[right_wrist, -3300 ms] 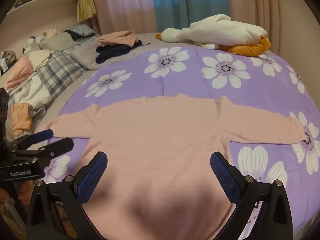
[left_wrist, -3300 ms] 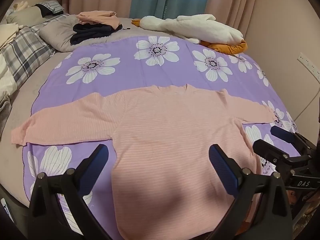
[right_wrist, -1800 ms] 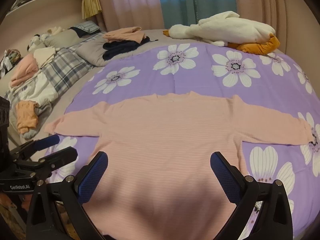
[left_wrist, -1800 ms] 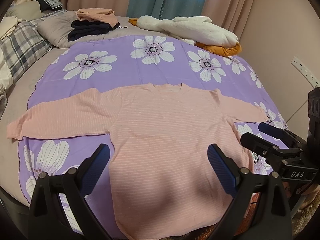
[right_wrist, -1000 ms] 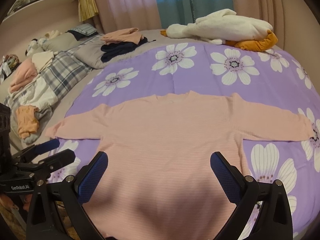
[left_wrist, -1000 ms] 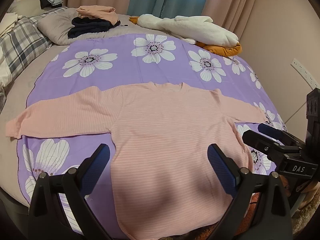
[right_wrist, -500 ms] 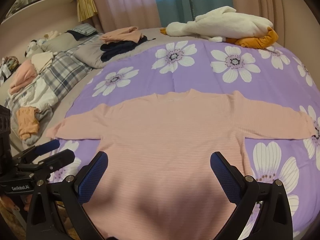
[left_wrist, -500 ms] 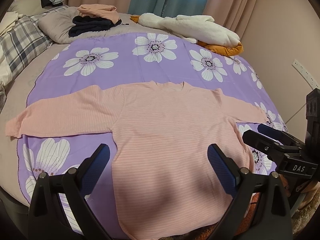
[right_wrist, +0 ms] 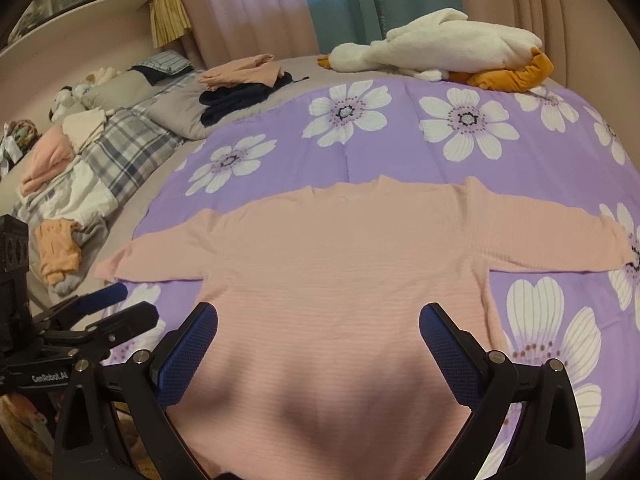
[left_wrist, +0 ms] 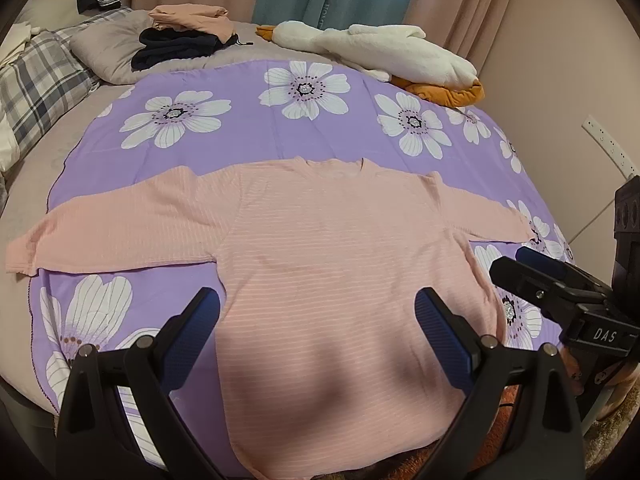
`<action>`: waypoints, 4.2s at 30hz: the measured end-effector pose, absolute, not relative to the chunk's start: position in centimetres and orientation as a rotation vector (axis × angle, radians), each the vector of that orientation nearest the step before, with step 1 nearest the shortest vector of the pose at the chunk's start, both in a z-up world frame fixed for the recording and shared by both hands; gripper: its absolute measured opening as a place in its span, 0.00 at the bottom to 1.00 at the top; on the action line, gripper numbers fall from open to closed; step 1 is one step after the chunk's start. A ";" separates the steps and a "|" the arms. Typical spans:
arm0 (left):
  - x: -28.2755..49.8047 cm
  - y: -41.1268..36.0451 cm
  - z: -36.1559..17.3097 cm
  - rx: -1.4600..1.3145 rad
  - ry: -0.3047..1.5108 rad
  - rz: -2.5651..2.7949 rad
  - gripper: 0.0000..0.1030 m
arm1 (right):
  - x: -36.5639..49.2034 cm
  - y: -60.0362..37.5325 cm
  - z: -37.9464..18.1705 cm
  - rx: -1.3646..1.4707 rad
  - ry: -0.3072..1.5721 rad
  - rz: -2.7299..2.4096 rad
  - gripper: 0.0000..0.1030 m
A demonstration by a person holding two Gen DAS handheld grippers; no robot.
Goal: Fold small clothes
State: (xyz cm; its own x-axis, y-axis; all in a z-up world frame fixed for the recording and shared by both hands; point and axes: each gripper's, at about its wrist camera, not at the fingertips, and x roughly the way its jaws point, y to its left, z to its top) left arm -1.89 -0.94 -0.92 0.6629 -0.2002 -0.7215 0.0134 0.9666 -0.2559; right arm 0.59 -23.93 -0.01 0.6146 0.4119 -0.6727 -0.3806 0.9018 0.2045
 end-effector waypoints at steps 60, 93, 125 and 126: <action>6.5 -2.1 -10.1 -0.396 1.059 -0.116 0.65 | 16.6 -60.9 -5.3 0.664 0.691 -0.403 0.03; 1.5 4.2 -6.5 -0.465 0.913 -0.024 0.65 | 15.1 -22.5 4.1 0.024 0.639 0.423 0.03; 0.1 7.1 -8.0 -0.534 0.940 -0.009 0.67 | 13.8 -13.1 -9.9 -0.101 1.067 0.508 0.04; 0.1 7.1 -8.1 -0.535 0.943 -0.007 0.67 | 13.8 -13.2 -9.9 -0.098 1.065 0.508 0.04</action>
State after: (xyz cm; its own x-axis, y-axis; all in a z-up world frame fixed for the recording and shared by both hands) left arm 0.14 7.10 -8.11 0.5971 -0.2340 -0.7673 -0.2233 0.8702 -0.4392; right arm 13.80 -13.16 -9.91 0.3817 0.3509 -0.8551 -0.4435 0.8812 0.1636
